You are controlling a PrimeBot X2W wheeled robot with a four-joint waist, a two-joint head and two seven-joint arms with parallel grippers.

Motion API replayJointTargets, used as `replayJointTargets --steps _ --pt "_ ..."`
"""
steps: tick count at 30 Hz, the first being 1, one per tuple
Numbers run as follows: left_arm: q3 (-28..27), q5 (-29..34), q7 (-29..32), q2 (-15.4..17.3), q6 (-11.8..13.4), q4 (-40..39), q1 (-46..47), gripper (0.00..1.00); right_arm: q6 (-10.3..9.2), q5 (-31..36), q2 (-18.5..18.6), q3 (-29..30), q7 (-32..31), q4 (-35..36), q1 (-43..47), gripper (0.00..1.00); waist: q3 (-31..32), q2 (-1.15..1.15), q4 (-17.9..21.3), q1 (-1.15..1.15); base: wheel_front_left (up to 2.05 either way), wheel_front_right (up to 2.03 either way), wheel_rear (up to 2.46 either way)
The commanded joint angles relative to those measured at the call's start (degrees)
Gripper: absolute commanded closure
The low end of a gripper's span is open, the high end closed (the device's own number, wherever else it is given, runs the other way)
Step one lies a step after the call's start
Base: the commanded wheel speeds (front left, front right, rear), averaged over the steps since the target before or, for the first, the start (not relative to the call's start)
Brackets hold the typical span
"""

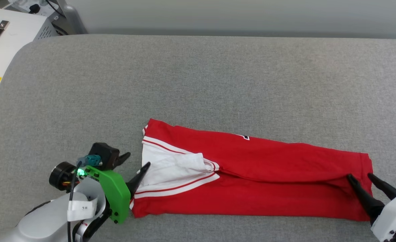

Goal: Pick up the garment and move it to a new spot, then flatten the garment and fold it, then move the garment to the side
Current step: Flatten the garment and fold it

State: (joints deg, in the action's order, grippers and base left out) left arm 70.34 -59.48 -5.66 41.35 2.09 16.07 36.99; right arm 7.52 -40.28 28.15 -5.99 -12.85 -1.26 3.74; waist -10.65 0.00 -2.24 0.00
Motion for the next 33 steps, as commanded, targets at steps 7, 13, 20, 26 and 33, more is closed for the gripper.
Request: replayJointTargets --steps 7,13,20,26,33 --pt "-6.43 2.13 -8.63 0.28 8.83 -2.44 -3.56 0.0 -0.03 -5.4 3.04 5.52 -2.65 3.6 0.65 0.0 2.51 0.0 -0.74 0.0 0.0 0.0 0.0" --pt "-21.37 12.05 -9.31 -2.47 16.23 -7.2 -9.43 0.0 -0.03 -15.23 5.97 8.32 -15.73 -1.33 0.06 0.0 1.76 0.0 -1.93 0.0 0.0 0.0 0.0" --pt "-35.41 23.78 -9.32 -8.14 18.81 -10.79 -17.43 0.0 -0.03 -16.88 5.09 7.12 -19.8 -7.45 -3.48 0.0 -0.04 0.0 -3.14 0.0 0.0 0.0 0.0" --pt "-44.4 32.47 -9.33 -14.45 17.8 -12.1 -23.25 0.0 -0.03 -16.52 3.7 4.4 -19.42 -12.27 -6.27 0.0 -1.34 0.0 -4.59 0.0 0.0 0.0 0.0" --pt "-50.8 41.23 -9.33 -21.63 15.55 -12.39 -28.31 0.0 -0.03 -17.23 2.35 0.44 -18.74 -15.94 -7.85 0.0 -1.7 0.0 -5.75 0.0 0.0 0.0 0.0"
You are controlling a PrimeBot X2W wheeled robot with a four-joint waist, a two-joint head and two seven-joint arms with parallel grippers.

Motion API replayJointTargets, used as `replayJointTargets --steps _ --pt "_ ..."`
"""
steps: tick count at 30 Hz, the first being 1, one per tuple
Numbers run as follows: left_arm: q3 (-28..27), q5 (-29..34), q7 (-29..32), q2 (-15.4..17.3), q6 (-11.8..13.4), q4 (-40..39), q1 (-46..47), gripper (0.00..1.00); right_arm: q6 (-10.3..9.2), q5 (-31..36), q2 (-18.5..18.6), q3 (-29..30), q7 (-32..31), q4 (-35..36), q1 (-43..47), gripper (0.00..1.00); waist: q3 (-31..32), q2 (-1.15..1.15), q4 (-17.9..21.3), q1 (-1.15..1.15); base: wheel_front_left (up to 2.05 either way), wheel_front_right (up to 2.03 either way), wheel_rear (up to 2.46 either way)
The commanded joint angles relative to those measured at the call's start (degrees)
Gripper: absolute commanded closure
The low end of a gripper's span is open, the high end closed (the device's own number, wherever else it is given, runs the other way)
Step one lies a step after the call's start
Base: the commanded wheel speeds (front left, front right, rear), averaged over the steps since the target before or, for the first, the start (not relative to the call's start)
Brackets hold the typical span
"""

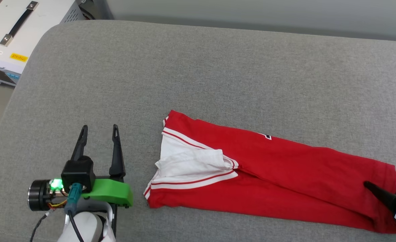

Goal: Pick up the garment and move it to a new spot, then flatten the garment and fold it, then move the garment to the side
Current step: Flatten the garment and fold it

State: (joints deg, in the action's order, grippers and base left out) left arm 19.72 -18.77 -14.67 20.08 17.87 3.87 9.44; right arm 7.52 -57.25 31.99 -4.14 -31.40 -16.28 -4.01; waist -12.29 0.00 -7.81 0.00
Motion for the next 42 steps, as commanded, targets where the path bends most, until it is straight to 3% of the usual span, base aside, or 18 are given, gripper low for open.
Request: replayJointTargets --steps 1,4,5,6,7,15,26,31,36,42 --pt "-1.02 1.67 -0.32 -1.42 -0.82 -0.35 -1.41 0.0 -0.03 -0.44 -1.56 -2.1 -0.09 -1.25 -0.17 0.0 -0.01 0.0 -0.31 0.0 0.0 0.0 0.0" --pt "-3.2 4.16 -0.32 -3.95 -2.48 -0.58 -2.95 0.0 -0.03 -1.18 -1.55 -3.12 0.18 -2.34 -0.22 0.0 0.3 0.0 -0.56 0.0 0.0 0.0 0.0" --pt "-4.1 4.95 -0.32 -4.74 -3.11 -0.61 -3.47 0.0 -0.03 -1.16 -1.22 -3.36 0.46 -2.69 -0.22 0.35 0.46 0.0 -0.56 0.0 0.0 0.0 0.0" --pt "-4.83 5.56 -0.32 -5.34 -3.56 -0.61 -3.84 0.0 -0.03 -1.04 -0.9 -3.51 0.85 -2.94 -0.2 0.63 0.67 0.0 -0.58 0.0 0.0 0.0 0.0" --pt "-5.66 6.45 -0.32 -5.95 -4.1 -0.72 -4.23 0.0 -0.03 -1.12 -0.58 -3.63 1.21 -3.24 -0.14 1.0 0.9 0.0 -0.57 0.0 0.0 0.0 0.0" --pt "-8.48 11.54 -0.32 -8.32 -9.06 -1.36 -6.28 0.0 -0.03 -1.62 2.75 -2.29 3.72 -5.15 -0.2 1.0 2.81 0.0 0.3 0.0 0.0 0.0 0.0" --pt "-11.17 14.33 -0.32 -10.39 -12.67 -0.89 -7.74 0.0 -0.03 0.12 10.35 1.3 2.9 -6.9 -0.72 1.0 4.53 0.0 1.4 0.0 0.0 0.0 0.0" --pt "-12.26 14.93 -0.32 -11.12 -13.37 -0.57 -8.62 0.0 -0.03 -3.11 9.85 0.96 -0.97 -0.34 0.32 1.0 5.23 0.0 1.95 0.0 0.0 0.0 0.0" --pt "-12.96 15.51 -0.32 -11.79 -14.09 -0.32 -9.16 0.0 -0.03 -6.16 7.97 0.48 -4.72 10.57 0.93 1.0 5.3 0.0 2.39 0.0 0.0 0.0 0.0" --pt "-13.12 16.2 -0.32 -12.49 -15.06 -0.42 -7.97 0.0 -0.03 -2.55 5.05 -3.13 -9.54 19.72 -2.24 1.0 3.85 0.0 1.84 0.0 0.0 0.0 0.0"
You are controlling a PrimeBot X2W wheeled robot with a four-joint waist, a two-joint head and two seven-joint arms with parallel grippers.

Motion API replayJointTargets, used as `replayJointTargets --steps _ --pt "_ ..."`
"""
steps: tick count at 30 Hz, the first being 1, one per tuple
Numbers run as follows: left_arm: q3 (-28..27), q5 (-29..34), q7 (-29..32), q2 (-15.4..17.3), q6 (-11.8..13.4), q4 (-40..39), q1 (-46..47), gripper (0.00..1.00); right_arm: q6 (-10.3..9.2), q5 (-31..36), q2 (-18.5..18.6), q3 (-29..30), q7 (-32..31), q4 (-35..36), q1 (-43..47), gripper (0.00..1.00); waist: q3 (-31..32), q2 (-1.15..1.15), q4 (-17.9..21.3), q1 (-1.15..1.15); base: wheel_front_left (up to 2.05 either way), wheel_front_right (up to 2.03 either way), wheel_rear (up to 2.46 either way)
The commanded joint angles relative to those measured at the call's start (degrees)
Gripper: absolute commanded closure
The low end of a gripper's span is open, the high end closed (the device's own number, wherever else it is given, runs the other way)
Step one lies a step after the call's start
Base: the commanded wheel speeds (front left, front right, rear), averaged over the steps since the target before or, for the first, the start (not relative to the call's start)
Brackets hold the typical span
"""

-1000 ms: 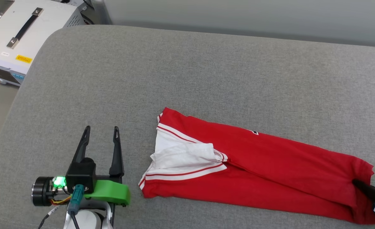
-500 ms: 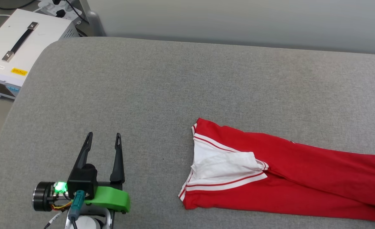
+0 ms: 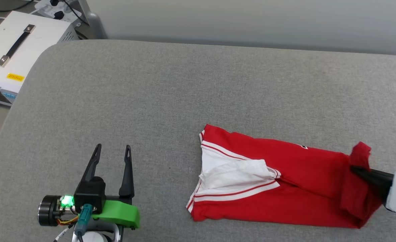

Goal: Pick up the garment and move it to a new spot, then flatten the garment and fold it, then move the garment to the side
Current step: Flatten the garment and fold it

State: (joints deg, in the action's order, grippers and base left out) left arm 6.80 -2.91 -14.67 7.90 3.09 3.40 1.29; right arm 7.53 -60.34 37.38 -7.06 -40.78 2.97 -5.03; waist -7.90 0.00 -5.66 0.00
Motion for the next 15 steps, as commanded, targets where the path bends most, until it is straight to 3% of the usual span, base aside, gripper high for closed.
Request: replayJointTargets --steps 1,7,15 --pt "-0.22 0.42 -0.32 -0.44 -0.38 -0.01 0.38 0.0 -0.04 1.6 -0.95 -1.17 -0.8 1.25 -2.27 1.0 -0.85 0.0 -0.4 0.0 0.0 0.0 0.0" --pt "-0.05 0.9 -0.33 -1.3 -1.0 0.03 1.56 0.0 -0.04 7.33 -5.97 -9.47 -4.04 1.49 -11.97 1.0 -2.71 0.0 -1.36 0.0 0.0 0.0 0.0" --pt "0.07 1.28 -0.33 -2.07 -1.6 0.36 3.22 0.0 -0.04 11.04 -11.49 -22.22 -3.89 -6.32 -24.75 1.0 -4.73 0.0 -2.91 0.0 0.0 0.0 0.0"
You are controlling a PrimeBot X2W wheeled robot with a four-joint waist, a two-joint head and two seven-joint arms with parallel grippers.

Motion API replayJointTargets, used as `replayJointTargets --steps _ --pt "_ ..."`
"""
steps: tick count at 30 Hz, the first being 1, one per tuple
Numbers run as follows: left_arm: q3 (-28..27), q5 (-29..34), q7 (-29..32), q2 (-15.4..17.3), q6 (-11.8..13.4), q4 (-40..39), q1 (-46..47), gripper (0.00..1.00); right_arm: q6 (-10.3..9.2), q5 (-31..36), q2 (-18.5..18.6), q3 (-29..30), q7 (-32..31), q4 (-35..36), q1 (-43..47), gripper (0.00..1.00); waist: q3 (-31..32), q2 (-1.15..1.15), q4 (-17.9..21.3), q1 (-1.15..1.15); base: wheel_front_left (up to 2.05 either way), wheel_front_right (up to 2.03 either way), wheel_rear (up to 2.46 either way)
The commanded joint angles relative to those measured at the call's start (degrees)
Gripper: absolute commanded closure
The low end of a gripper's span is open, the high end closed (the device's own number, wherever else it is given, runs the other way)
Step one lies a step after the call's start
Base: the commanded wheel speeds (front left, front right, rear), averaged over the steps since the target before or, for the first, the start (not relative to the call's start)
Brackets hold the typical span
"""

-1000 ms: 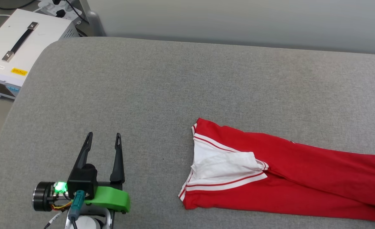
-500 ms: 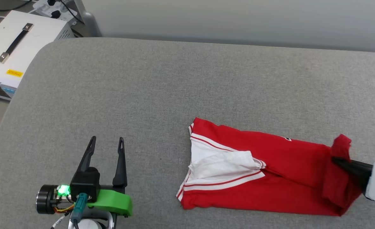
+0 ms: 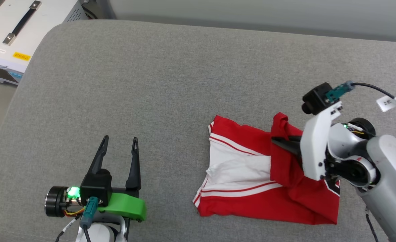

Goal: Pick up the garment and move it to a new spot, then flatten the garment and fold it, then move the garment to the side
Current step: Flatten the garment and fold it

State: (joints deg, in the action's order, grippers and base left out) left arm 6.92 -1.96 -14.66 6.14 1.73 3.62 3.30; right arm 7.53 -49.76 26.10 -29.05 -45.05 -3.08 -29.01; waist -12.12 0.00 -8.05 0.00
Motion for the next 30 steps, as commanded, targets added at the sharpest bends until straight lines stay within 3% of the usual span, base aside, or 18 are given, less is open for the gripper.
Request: replayJointTargets --steps 1,8,14,19,20,21,22,30 --pt "-0.06 0.39 -0.34 -0.38 -0.26 0.17 1.4 0.0 -0.04 0.8 -0.99 -1.91 0.83 -1.67 -2.15 1.0 -0.69 0.0 -0.67 0.0 0.0 0.0 0.0" --pt "-0.04 0.65 -0.34 -0.86 -0.35 0.35 2.45 0.0 -0.04 2.21 -5.11 -11.42 3.6 -10.97 -8.22 1.0 -2.02 0.0 -1.49 0.0 0.0 0.0 0.0" --pt "0.04 0.69 -0.34 -1.26 -0.32 0.65 3.03 0.0 -0.04 2.73 -6.03 -17.87 6.27 -19.13 -8.82 1.0 -2.44 0.0 -1.93 0.0 0.0 0.0 0.0" --pt "-0.65 0.74 -0.34 -1.2 -0.12 0.89 2.35 0.0 -0.04 1.09 -5.97 -20.24 10.7 -20.77 -9.35 1.0 -1.32 0.0 -1.16 0.0 0.0 0.0 0.0" --pt "-0.75 0.76 -0.34 -1.14 -0.15 0.93 2.13 0.0 -0.04 0.82 -5.71 -20.46 12.14 -20.37 -9.64 0.95 -0.91 0.0 -0.97 0.0 0.0 0.0 0.0" --pt "-0.83 0.79 -0.34 -1.07 -0.19 1.01 1.99 0.0 -0.04 0.7 -5.44 -20.47 13.62 -19.8 -9.87 0.58 -0.51 0.0 -0.79 0.0 0.0 0.0 0.0" --pt "-0.91 0.83 -0.34 -0.99 -0.23 1.11 1.84 0.0 -0.04 0.57 -5.02 -20.43 15.59 -18.91 -10.07 0.0 -0.01 0.0 -0.55 0.0 0.0 0.0 0.0" --pt "-2.18 0.71 -0.34 -0.6 0.02 0.64 0.38 0.0 -0.04 2.72 0.56 -16.69 31.64 -9.96 -9.18 0.0 2.97 0.0 2.12 0.0 0.0 0.0 0.0"
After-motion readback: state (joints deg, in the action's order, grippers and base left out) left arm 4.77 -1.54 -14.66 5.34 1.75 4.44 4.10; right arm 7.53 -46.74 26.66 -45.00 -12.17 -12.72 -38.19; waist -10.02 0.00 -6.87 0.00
